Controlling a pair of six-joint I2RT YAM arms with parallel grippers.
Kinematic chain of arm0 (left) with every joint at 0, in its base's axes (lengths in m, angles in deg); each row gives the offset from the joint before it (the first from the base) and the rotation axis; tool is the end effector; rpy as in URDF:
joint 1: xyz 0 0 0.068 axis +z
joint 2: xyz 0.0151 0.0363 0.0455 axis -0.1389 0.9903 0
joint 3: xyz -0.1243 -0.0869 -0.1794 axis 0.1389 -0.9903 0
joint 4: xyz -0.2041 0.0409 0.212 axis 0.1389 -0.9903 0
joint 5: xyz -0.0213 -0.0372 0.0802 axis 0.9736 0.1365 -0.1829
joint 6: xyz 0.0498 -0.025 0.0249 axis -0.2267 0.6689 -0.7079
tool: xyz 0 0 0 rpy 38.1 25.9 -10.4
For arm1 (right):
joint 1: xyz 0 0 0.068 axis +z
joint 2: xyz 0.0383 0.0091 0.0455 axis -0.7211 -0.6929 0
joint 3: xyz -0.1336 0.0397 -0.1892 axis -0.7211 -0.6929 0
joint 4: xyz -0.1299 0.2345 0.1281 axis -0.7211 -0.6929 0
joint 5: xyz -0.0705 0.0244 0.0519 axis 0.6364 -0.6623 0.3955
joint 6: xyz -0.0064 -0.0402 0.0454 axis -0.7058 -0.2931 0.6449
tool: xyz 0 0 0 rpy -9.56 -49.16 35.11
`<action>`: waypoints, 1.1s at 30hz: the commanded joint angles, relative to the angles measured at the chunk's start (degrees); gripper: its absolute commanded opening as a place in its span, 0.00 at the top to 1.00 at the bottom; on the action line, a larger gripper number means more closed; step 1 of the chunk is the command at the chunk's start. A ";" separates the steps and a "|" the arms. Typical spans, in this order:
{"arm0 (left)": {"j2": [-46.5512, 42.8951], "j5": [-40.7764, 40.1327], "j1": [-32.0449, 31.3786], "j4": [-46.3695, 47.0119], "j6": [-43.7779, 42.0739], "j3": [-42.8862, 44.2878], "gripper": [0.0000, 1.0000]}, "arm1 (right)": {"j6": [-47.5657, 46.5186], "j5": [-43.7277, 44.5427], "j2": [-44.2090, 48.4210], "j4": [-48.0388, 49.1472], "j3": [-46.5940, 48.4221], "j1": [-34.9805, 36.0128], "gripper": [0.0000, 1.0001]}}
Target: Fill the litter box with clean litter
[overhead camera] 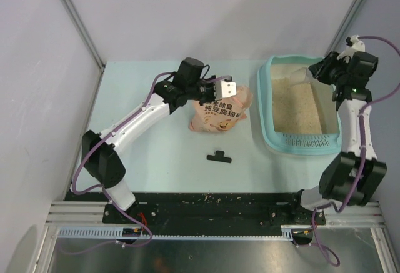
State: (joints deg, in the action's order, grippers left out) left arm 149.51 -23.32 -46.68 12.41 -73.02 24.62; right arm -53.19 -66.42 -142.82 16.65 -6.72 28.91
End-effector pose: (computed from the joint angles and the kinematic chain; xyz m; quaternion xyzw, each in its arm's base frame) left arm 0.3253 -0.2811 0.3129 0.6646 0.5597 -0.1111 0.4824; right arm 0.3871 -0.1030 0.3193 0.1138 0.8022 0.1321 0.5710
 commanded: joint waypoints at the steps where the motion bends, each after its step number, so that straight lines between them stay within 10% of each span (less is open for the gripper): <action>1: -2.82 0.47 -0.24 2.87 -0.45 -0.71 1.00 | -7.23 -22.55 6.46 -0.89 5.23 -1.31 1.00; 17: -2.64 -1.64 -0.24 2.87 3.33 -1.23 1.00 | -15.74 -30.59 0.23 -18.20 11.49 16.00 1.00; 25: -3.34 -1.64 -0.24 2.95 5.34 -1.06 1.00 | -20.51 -7.71 -4.26 -19.02 12.89 28.28 1.00; 33: -2.90 -4.71 -0.32 2.96 15.98 0.44 1.00 | -0.57 14.95 -6.54 -18.48 13.78 33.93 1.00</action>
State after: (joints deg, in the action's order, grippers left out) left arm 149.21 -26.47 -46.75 14.31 -64.48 23.77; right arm -64.60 -63.77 -148.79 -2.69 3.46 62.77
